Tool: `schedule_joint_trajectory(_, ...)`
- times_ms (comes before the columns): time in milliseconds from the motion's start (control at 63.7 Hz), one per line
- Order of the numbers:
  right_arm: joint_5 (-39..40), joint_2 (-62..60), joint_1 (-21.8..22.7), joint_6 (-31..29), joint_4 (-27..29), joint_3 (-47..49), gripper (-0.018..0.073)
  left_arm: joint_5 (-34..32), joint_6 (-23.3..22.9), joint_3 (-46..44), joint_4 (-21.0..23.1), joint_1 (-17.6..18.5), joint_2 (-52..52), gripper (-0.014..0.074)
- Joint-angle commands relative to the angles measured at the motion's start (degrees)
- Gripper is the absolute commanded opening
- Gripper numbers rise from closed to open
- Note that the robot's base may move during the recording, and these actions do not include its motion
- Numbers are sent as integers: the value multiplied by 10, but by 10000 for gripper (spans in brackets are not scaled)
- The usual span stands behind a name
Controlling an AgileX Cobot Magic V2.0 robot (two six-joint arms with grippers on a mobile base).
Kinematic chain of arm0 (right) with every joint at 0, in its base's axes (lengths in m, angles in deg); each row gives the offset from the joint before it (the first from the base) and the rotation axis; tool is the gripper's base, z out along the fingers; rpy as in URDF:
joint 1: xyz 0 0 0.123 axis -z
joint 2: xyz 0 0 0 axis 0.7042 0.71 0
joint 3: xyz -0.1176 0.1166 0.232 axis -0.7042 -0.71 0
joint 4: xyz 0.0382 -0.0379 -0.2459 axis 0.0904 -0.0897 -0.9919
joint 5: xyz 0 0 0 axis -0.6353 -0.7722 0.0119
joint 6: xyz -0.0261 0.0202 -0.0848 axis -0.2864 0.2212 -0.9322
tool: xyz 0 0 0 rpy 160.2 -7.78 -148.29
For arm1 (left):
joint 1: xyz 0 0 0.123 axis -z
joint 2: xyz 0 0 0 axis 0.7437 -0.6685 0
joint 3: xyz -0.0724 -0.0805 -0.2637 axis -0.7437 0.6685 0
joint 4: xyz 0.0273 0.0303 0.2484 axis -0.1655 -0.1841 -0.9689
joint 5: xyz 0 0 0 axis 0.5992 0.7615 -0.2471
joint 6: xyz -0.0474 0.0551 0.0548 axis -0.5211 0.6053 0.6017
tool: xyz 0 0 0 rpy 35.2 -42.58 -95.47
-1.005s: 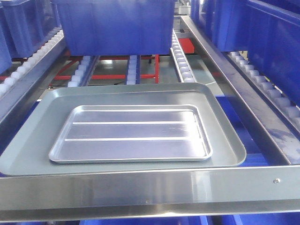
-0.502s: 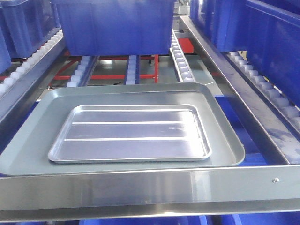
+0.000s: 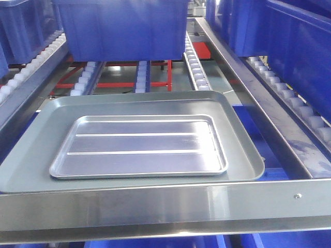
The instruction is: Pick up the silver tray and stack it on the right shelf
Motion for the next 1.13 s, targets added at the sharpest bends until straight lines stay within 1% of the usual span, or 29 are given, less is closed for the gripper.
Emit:
schedule_joint_trajectory(0, 29, -22, 18, -9, 2, 10, 57, -53, 0, 10, 0, 0, 8, -91)
schedule_joint_trajectory(79, 0, -51, 32, -10, 2, 9, 57, -53, 0, 10, 0, 0, 8, -92)
schedule_joint_trajectory(173, 4, -48, 40, -10, 7, 9, 57, -53, 0, 10, 0, 0, 7, -92)
schedule_joint_trajectory(1115, 9, -48, 40, -10, 9, 9, 57, -53, 0, 10, 0, 0, 7, -92)
